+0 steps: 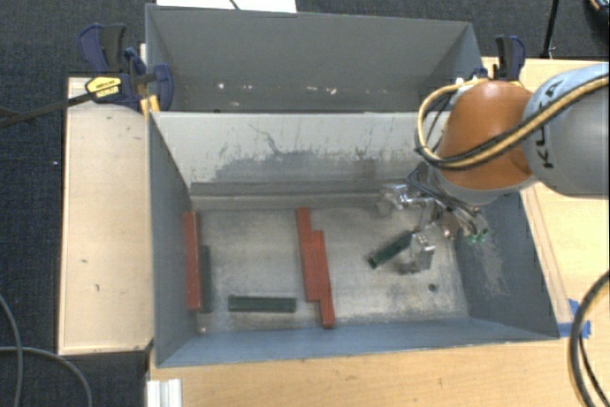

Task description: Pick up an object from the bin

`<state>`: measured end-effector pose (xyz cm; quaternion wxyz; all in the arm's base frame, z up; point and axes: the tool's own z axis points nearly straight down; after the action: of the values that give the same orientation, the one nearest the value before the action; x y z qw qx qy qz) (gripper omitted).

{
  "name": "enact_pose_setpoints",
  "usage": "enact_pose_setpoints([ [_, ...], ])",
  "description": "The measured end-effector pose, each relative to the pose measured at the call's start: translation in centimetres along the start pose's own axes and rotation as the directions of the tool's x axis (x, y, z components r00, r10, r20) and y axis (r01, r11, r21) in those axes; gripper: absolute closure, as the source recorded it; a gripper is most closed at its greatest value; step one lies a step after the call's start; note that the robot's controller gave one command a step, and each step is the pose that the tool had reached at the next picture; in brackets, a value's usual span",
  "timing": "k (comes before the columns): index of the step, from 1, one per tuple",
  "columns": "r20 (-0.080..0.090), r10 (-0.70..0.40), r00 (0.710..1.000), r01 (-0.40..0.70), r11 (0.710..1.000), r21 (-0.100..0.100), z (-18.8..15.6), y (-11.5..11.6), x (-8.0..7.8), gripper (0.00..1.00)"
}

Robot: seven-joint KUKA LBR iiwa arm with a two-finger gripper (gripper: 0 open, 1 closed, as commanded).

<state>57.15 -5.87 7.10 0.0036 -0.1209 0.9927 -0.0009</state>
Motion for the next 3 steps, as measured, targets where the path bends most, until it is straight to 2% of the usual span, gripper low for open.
enact_pose_setpoints([
  [1, -0.003, 0.001, 1.0, -0.001, 1.0, -0.003, 0.0, 0.2, 0.1, 1.0],
  [2, 0.002, -0.178, 0.984, 0.178, 0.984, 0.001, -12.9, 0.1, 2.5, 1.0],
  [3, 0.004, -0.101, 0.995, 0.101, 0.995, 0.003, -22.9, -4.1, 5.5, 1.0],
])
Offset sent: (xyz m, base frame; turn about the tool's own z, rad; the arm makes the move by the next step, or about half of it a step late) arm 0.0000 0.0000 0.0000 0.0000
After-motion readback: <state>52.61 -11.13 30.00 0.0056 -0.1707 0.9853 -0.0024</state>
